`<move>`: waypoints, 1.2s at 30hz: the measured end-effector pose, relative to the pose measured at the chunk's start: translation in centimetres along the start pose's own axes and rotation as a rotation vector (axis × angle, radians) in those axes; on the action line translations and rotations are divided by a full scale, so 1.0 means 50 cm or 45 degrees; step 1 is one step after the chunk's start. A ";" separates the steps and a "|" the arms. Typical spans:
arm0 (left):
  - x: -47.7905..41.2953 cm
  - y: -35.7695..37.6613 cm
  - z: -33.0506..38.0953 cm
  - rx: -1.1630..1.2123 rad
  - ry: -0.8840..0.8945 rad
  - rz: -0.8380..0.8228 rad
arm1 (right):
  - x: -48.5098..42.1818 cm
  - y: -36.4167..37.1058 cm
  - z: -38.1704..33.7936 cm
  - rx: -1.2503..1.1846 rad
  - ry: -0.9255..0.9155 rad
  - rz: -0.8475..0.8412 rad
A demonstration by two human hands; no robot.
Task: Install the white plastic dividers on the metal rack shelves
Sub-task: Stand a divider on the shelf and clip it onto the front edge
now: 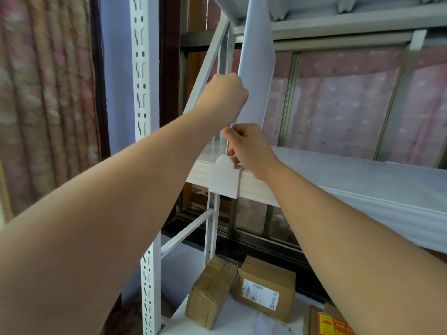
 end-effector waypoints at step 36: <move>0.021 0.059 0.027 0.004 -0.164 0.059 | 0.015 0.027 0.010 1.052 -0.123 0.058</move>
Point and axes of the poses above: each hand's wrist, its own x-axis away from the middle knuckle, its own y-axis out of the palm, z = x × y, the point moved 2 cm from there along -x, towards the middle knuckle, and after that the axes turned 4 degrees about -z, right-handed, at the moved point
